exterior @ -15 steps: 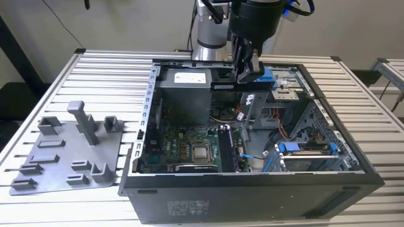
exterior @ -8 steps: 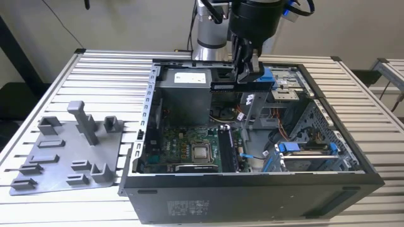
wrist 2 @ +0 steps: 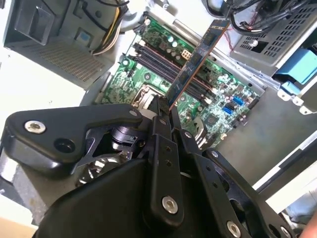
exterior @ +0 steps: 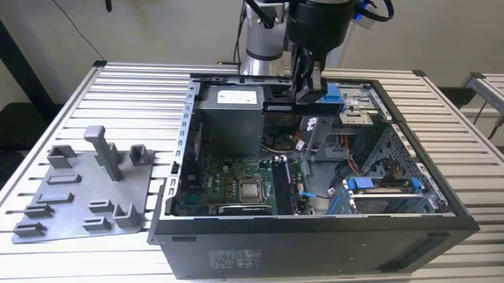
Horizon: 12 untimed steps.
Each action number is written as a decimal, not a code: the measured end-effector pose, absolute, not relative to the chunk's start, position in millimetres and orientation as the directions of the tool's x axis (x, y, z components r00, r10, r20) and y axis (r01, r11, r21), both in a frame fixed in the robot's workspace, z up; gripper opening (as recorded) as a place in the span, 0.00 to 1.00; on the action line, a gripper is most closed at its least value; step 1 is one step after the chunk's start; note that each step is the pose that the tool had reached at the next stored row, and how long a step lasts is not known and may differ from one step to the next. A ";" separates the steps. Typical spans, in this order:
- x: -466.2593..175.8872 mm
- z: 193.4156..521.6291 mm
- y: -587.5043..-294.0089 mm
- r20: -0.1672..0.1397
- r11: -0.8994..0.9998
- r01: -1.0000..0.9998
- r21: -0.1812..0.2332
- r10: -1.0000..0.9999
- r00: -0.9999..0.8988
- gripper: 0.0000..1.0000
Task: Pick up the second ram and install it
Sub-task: 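Insert the second ram into the second slot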
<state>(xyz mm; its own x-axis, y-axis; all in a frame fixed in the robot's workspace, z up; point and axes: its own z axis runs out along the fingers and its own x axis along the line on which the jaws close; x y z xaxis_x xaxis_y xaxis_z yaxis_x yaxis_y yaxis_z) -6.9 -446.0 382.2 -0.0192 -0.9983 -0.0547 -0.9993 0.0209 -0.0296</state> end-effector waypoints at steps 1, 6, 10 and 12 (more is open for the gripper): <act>-6.9 382.1 -446.0 -0.055 0.033 -0.999 -0.030 -0.998 -0.031 0.14; -6.9 381.6 -446.0 -0.055 0.096 -0.995 -0.030 -0.994 -0.094 0.14; -6.9 381.2 -446.0 -0.055 0.154 -0.988 -0.030 -0.987 -0.152 0.14; -6.9 381.1 -446.0 -0.055 0.183 -0.983 -0.030 -0.982 -0.181 0.14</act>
<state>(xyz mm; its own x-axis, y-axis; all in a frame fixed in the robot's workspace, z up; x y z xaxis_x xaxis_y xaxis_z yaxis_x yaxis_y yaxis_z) -6.9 -446.0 381.1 -0.1807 -0.9820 -0.0547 -0.9828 0.1825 -0.0296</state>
